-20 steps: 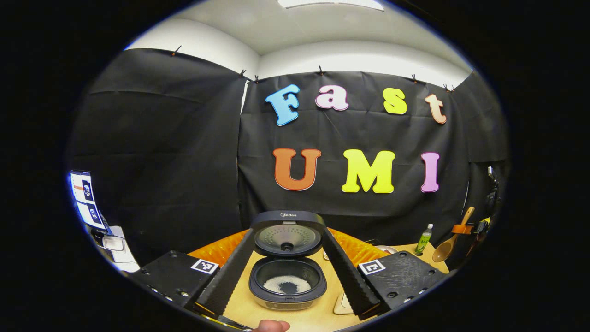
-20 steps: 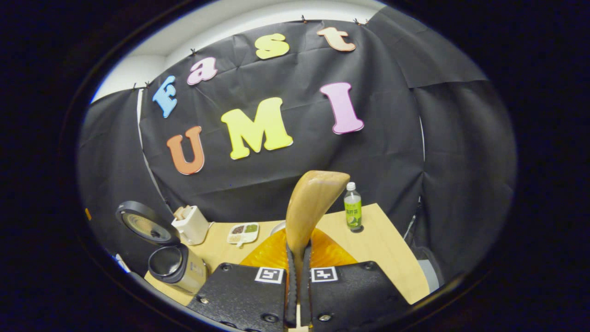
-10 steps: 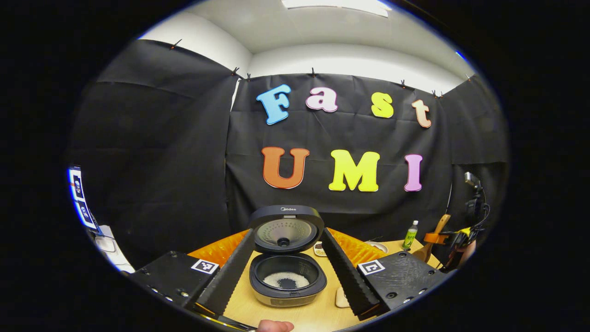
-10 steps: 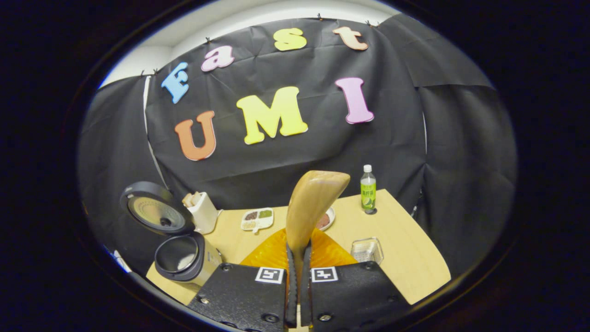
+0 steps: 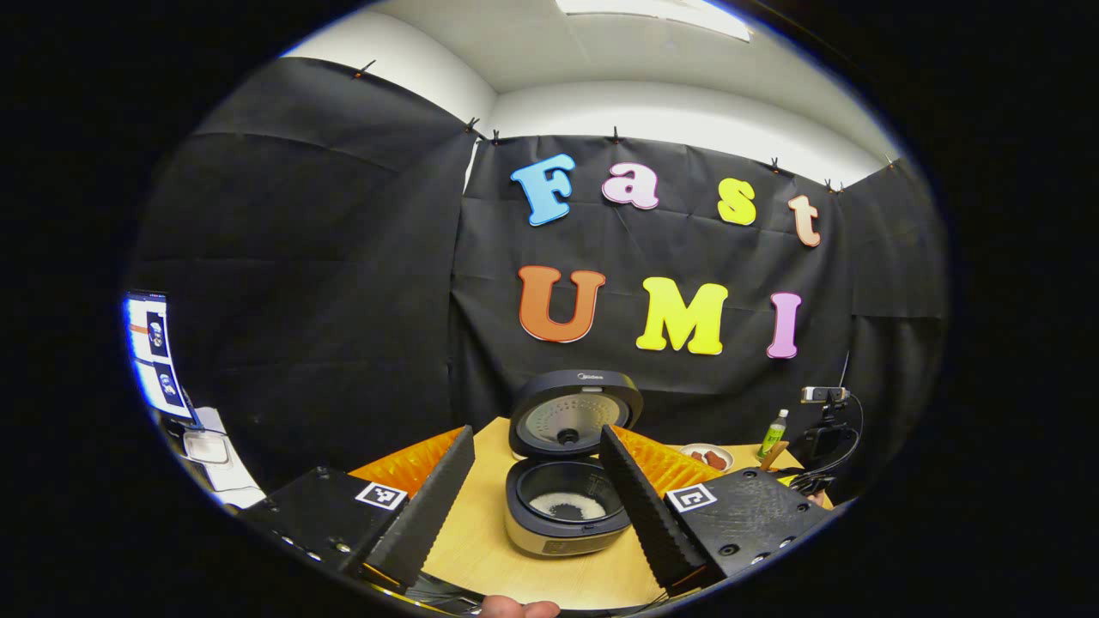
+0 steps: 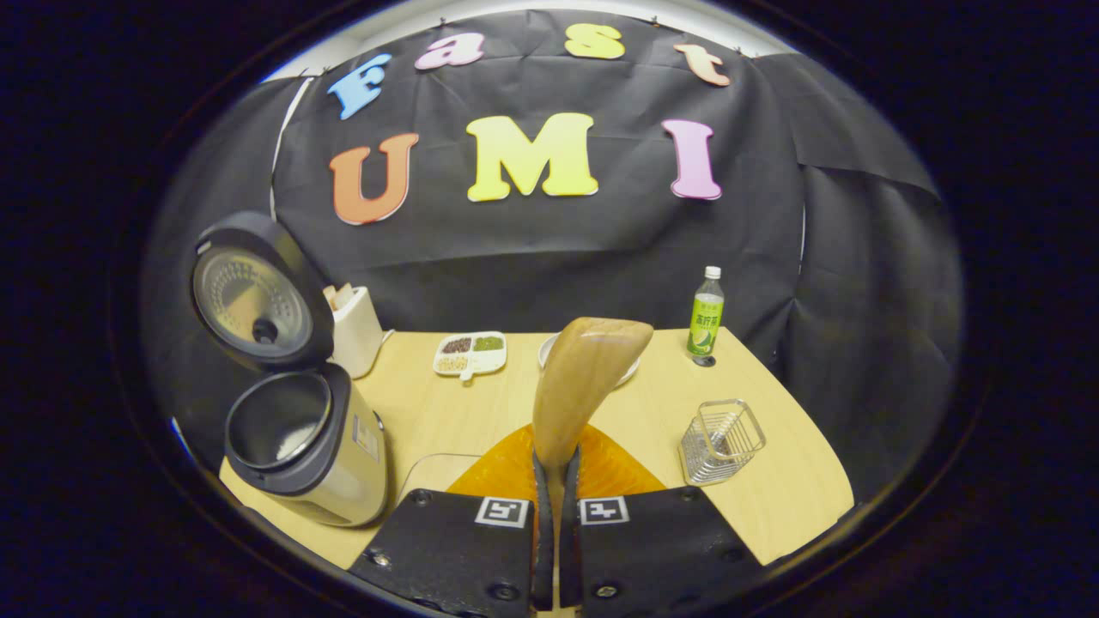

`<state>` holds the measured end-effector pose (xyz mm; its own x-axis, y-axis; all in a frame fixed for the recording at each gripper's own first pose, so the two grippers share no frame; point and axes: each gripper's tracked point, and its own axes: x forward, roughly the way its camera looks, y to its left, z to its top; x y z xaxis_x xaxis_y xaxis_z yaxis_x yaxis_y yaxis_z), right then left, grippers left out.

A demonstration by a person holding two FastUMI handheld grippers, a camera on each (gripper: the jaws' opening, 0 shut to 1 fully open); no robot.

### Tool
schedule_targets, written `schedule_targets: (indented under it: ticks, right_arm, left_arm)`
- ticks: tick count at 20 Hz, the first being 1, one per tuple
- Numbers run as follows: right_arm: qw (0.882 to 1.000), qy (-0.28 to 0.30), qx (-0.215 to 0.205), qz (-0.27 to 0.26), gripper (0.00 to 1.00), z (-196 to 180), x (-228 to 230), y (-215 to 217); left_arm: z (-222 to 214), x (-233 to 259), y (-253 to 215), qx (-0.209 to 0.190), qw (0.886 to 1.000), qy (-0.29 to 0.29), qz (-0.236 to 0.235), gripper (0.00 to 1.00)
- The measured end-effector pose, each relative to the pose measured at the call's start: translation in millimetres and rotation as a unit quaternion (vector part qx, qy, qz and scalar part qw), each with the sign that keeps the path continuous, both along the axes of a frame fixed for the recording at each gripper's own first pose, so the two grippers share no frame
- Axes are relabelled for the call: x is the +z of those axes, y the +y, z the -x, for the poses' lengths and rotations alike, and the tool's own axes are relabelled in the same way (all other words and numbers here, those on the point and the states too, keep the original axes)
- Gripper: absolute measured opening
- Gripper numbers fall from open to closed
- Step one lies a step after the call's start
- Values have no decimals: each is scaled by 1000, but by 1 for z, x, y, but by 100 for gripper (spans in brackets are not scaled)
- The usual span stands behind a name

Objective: Close the left gripper, press the button to open the rice cooker; take a wooden spoon from the chopstick holder with the right hand, scoop a spoonful of rice and pour it into the rice cooker, then put the wooden spoon back into the chopstick holder.

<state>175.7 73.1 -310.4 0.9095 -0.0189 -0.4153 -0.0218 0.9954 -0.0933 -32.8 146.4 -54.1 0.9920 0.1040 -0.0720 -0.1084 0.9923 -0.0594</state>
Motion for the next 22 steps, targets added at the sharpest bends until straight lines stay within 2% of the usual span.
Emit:
schedule_targets:
  ticks: [1,5,8,12,17,20,22]
  right_arm:
    - [1000,0,2,28,8,-6,-5,-1]
    - [990,-9,25,137,8,-18,-27,-2]
    - [988,-2,31,153,8,-18,-47,2]
    - [994,6,32,108,8,-13,-66,16]
    - [999,27,40,22,8,-12,-79,45]
    - [995,56,57,-55,8,-8,-87,64]
    - [988,79,63,-120,8,-9,-90,68]
  left_arm:
    - [3,-1,6,5,1000,3,-4,95]
    - [8,-5,25,33,999,13,-9,94]
    - [8,-8,33,53,998,23,-6,94]
    - [8,-6,31,66,997,31,-10,95]
    - [8,-9,9,61,997,41,-19,95]
    - [9,-9,-2,63,997,46,-22,95]
    - [9,-14,-10,64,996,53,-25,95]
